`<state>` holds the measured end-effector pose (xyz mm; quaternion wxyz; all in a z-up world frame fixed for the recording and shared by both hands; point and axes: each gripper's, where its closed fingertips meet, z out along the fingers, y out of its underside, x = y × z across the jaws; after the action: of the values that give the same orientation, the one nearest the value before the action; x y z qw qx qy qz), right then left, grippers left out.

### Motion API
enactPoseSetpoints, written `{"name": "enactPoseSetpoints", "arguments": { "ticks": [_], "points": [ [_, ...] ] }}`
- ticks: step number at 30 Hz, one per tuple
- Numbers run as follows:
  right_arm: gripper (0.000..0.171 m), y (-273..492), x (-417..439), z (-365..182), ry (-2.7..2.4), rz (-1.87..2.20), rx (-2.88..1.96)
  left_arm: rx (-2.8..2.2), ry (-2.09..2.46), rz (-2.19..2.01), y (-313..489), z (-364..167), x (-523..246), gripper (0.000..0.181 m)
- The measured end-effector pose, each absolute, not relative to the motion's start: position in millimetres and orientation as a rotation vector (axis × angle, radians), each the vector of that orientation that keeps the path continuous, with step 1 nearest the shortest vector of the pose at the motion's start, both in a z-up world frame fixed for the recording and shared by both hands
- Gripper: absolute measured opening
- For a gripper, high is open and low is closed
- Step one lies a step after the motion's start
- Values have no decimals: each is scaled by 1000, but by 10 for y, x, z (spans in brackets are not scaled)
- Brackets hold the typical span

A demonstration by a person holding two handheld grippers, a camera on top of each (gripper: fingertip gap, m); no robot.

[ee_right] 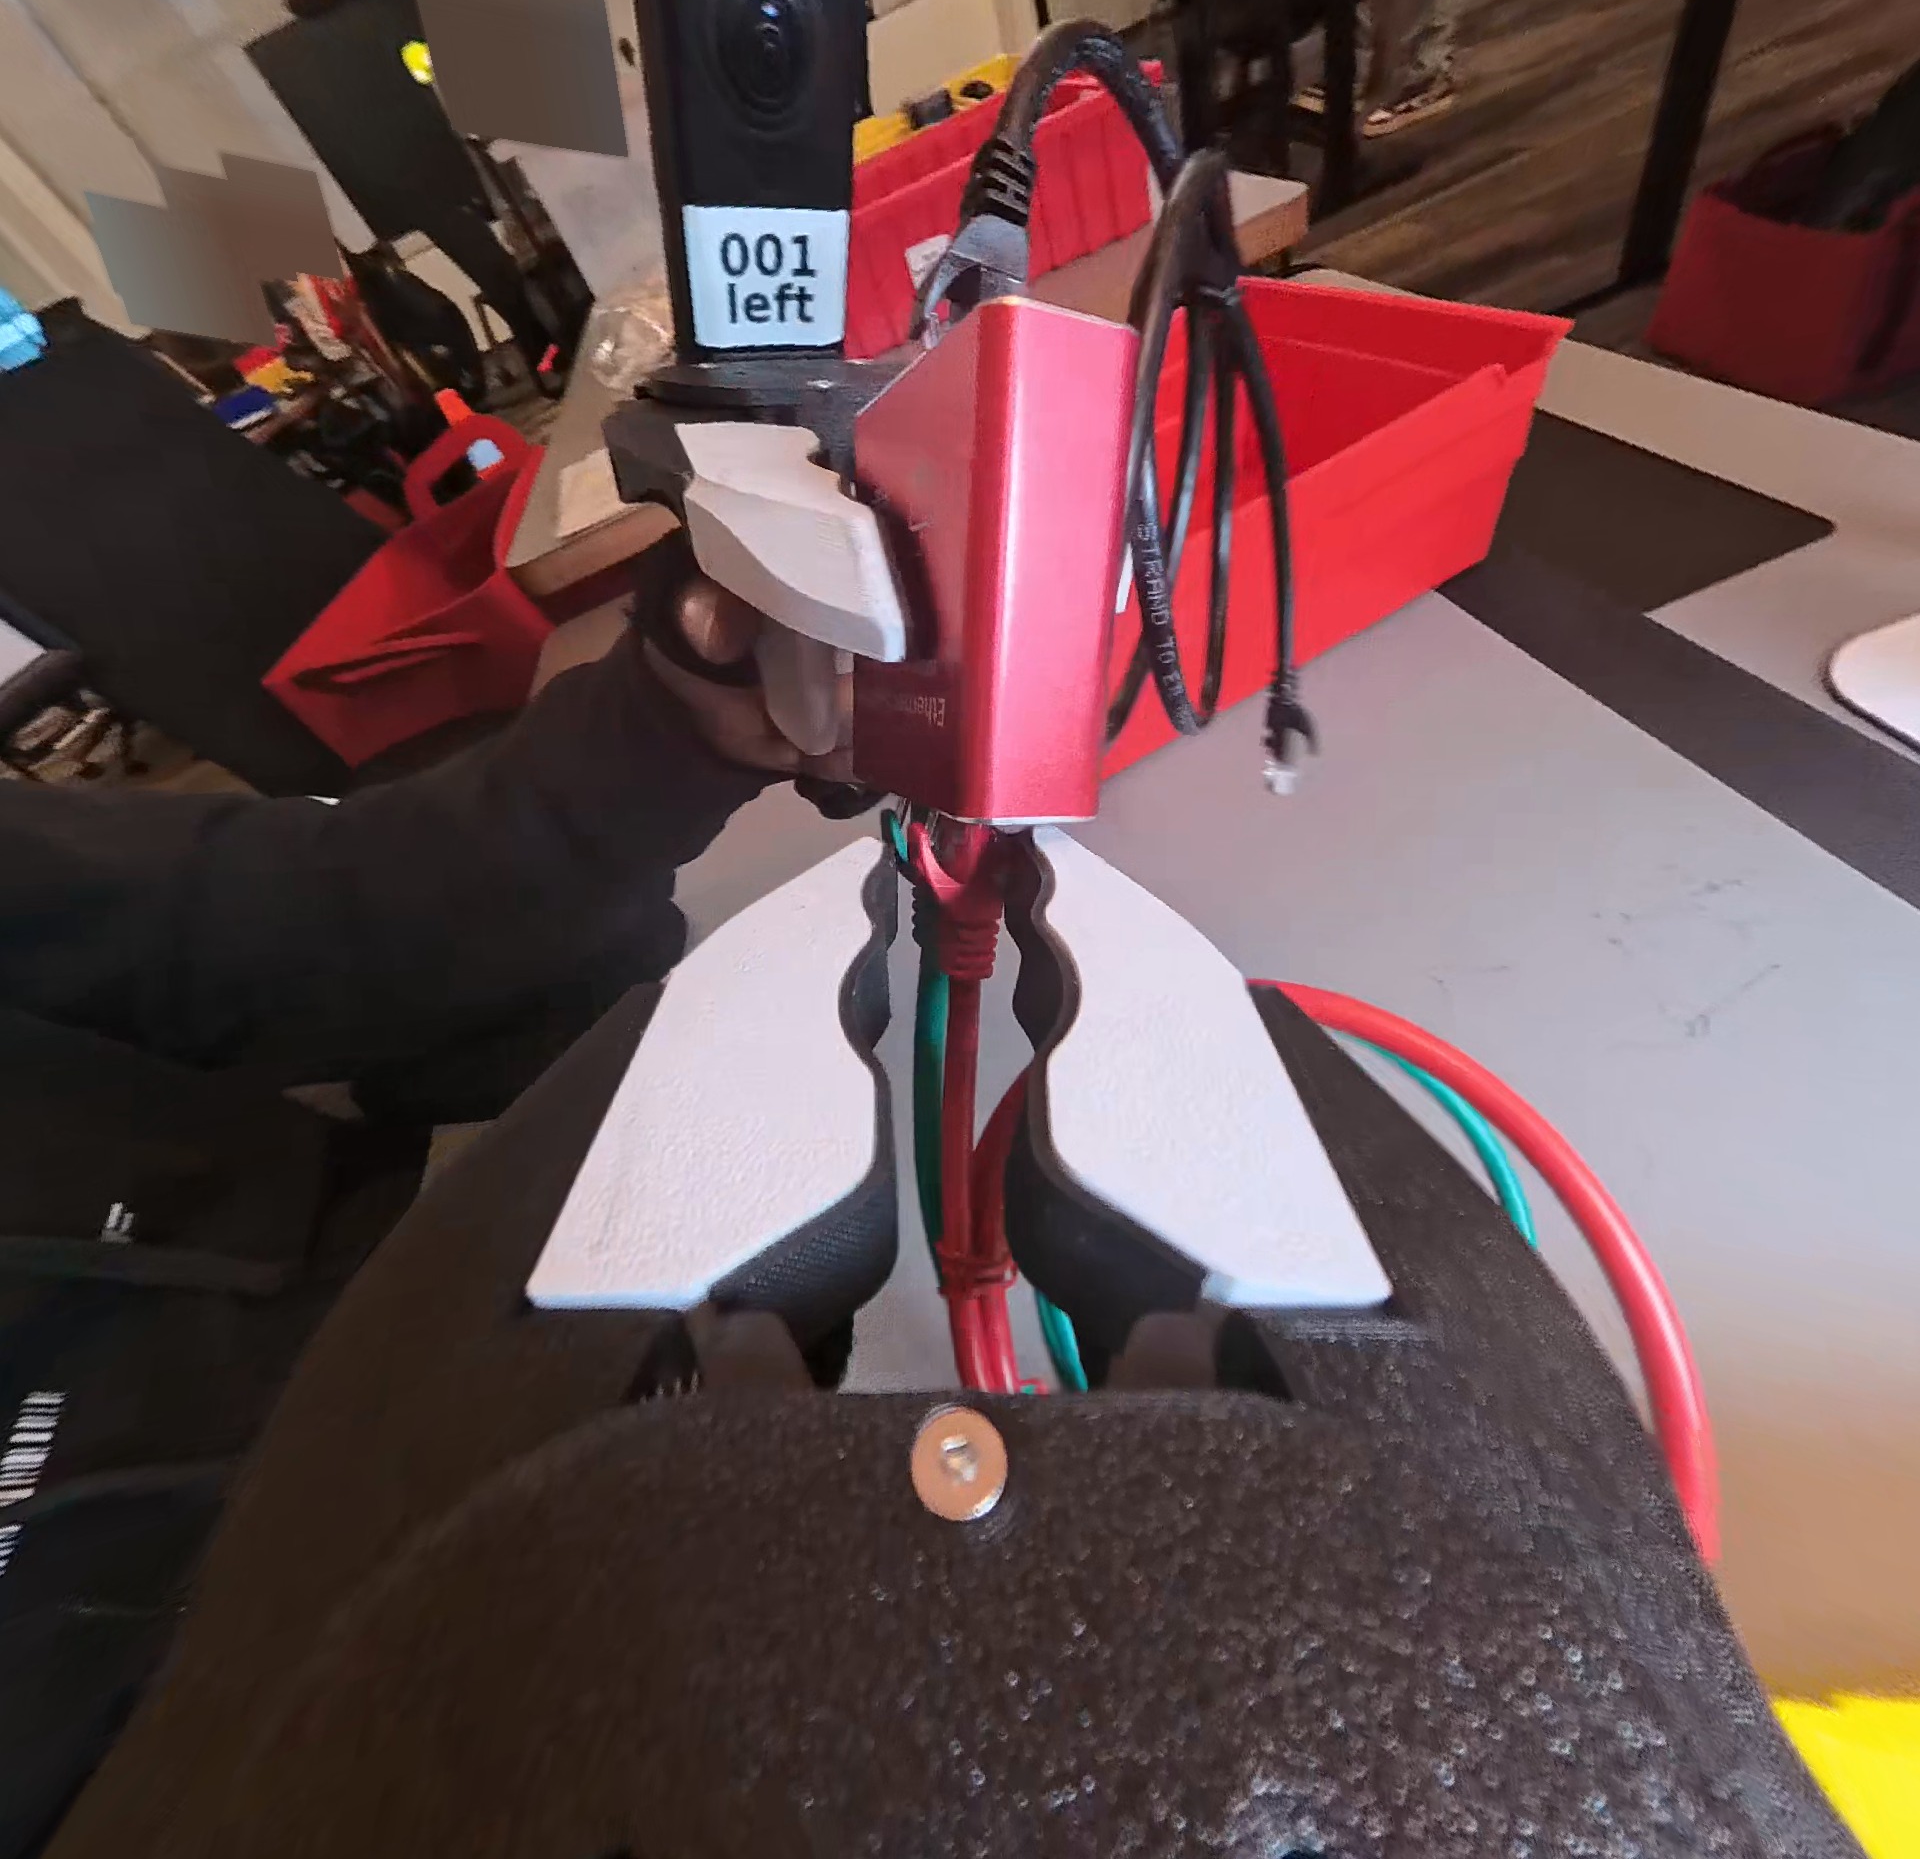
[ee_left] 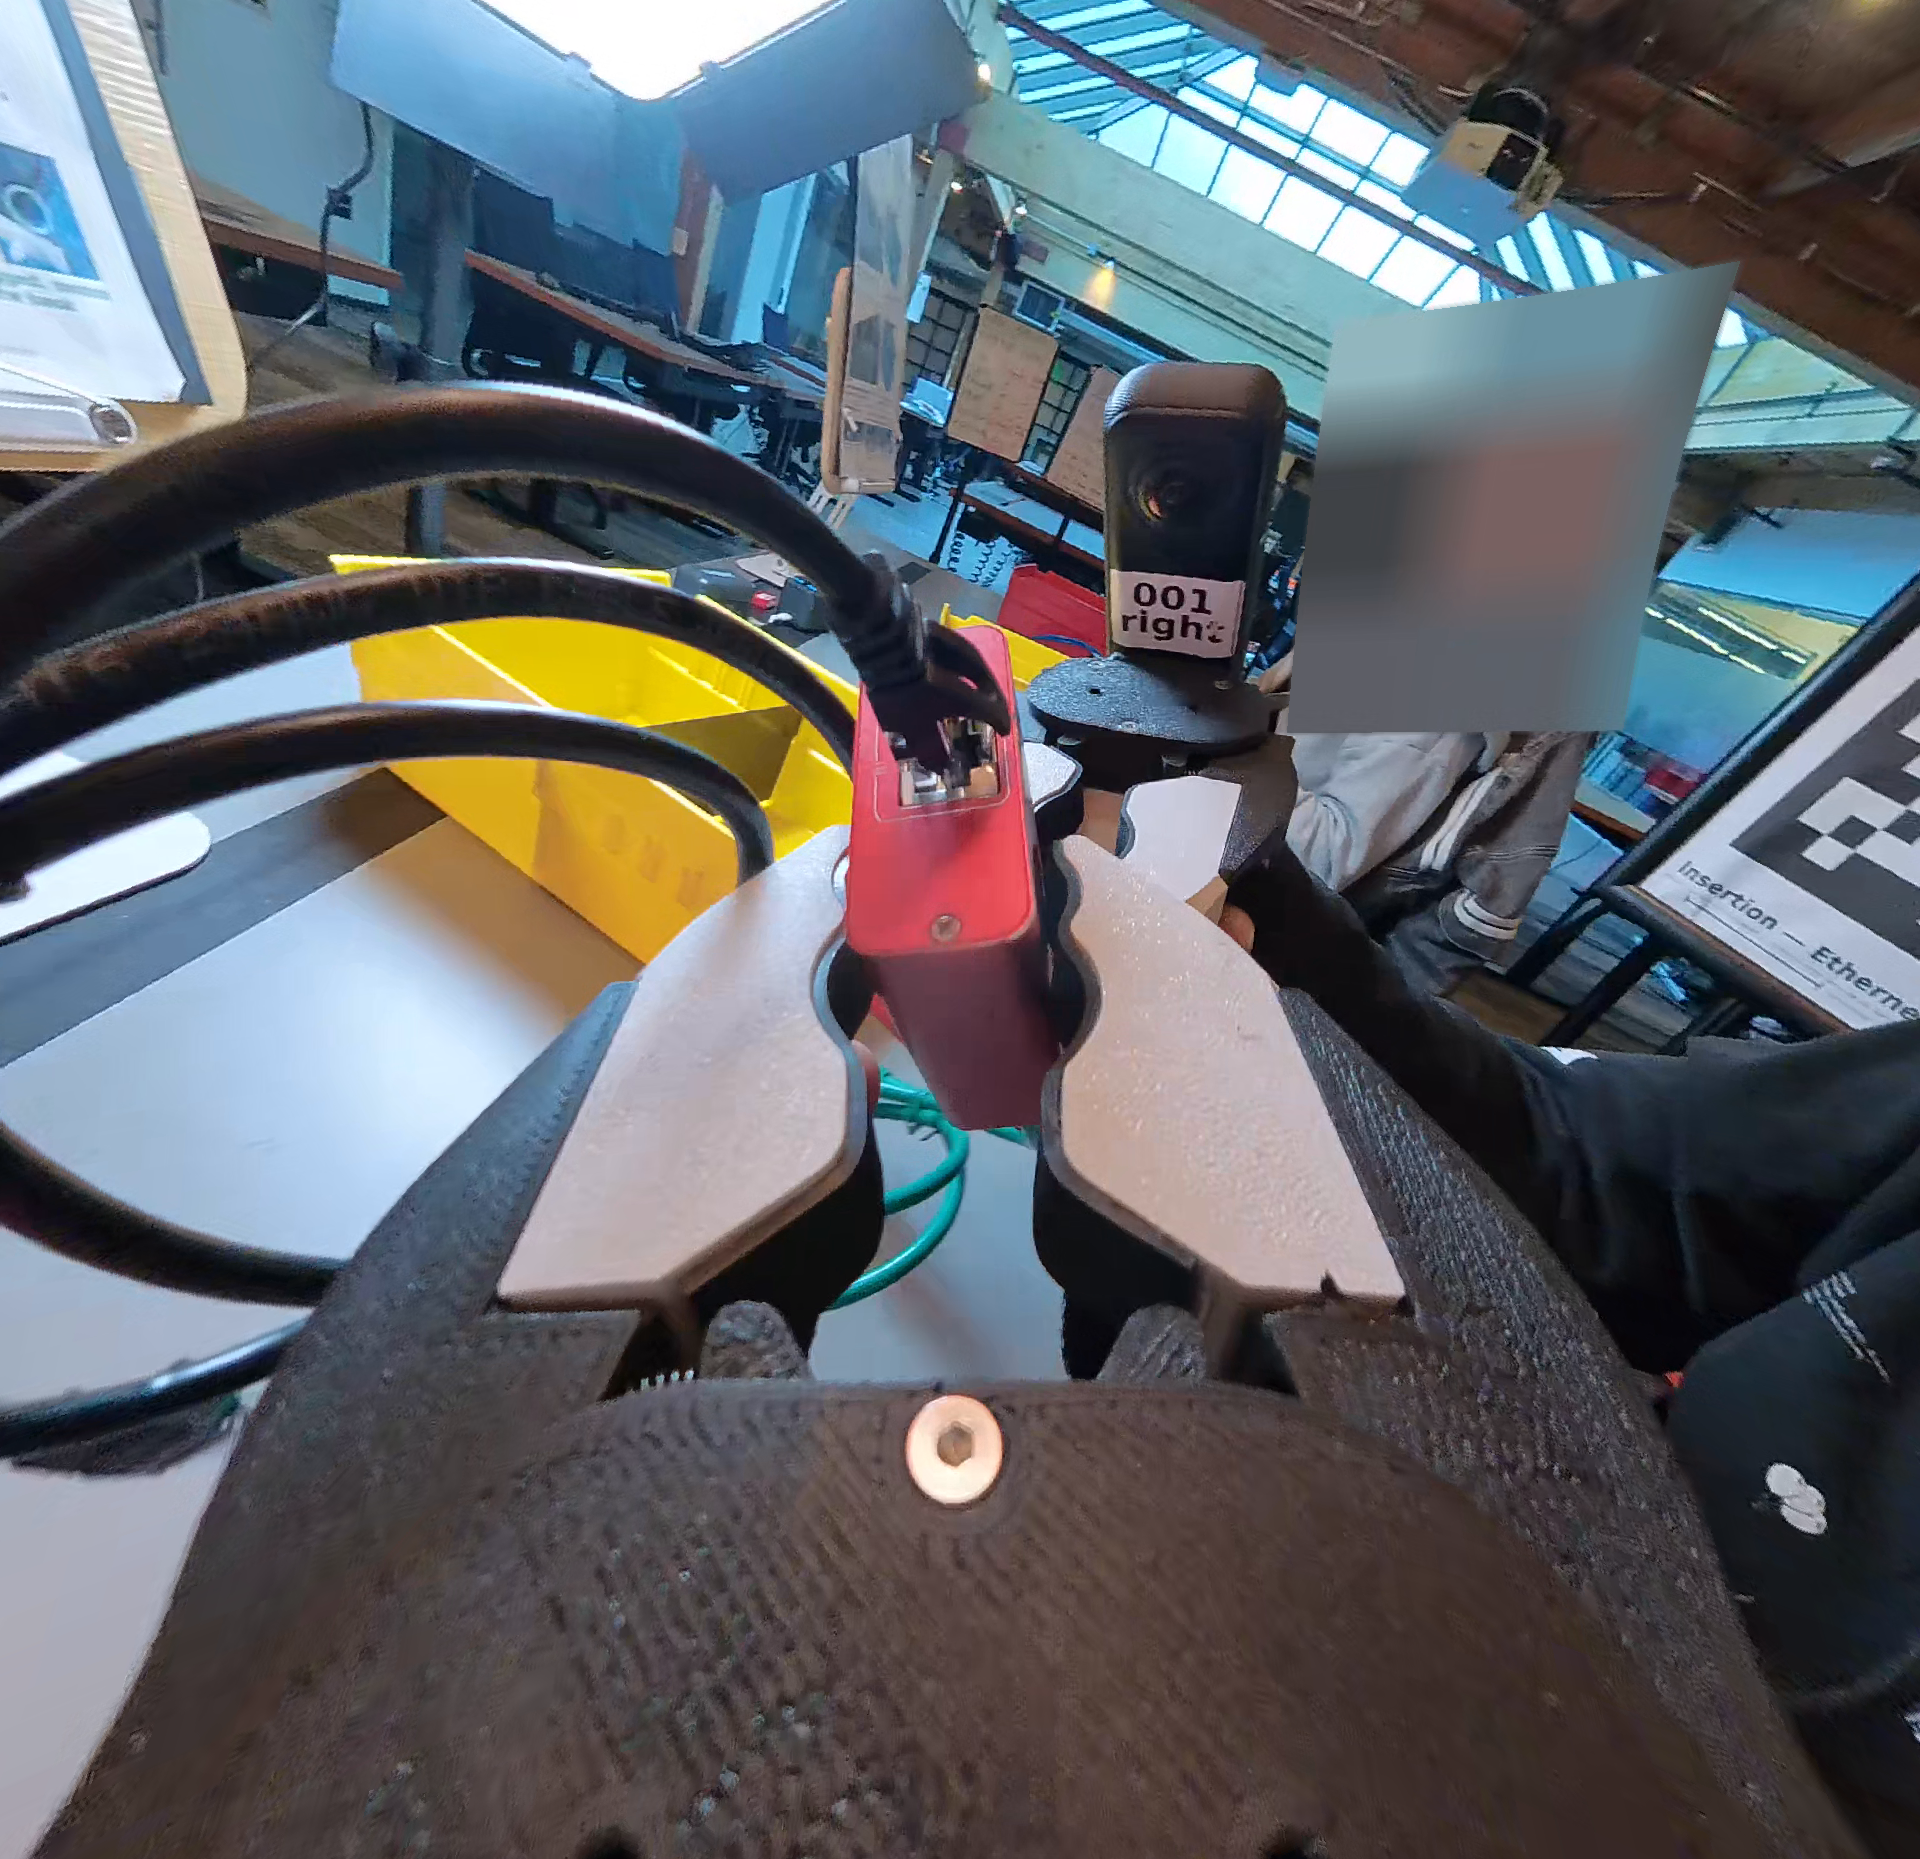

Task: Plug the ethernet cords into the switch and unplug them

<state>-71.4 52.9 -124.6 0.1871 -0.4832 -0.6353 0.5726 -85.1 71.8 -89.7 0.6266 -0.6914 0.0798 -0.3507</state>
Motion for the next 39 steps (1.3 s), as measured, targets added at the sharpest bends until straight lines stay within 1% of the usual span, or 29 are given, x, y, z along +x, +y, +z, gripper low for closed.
{"name": "enactPoseSetpoints", "arguments": {
  "ticks": [7,11,13,20,23,31,39],
  "points": [
    [16,594,-673,-1264,-1771,1652,-1402,-1596,188,-833,726,-957,-850,31],
    [15,610,-609,-1356,-1858,1499,-1384,-1618,221,-810,742,-997,-788,31],
    [15,592,-587,-1340,-1878,1488,-1346,-1604,235,-825,726,-976,-761,31],
    [15,463,-632,-1210,-1787,1802,-1303,-1554,291,-819,624,-850,-757,30],
    [16,435,-683,-1194,-1738,1875,-1300,-1523,286,-823,602,-786,-766,29],
    [14,416,-853,-1143,-1619,1829,-1329,-1488,247,-781,560,-703,-896,29],
    [15,457,-976,-1288,-1566,1757,-1421,-1510,267,-650,600,-768,-943,29]
  ]
}}
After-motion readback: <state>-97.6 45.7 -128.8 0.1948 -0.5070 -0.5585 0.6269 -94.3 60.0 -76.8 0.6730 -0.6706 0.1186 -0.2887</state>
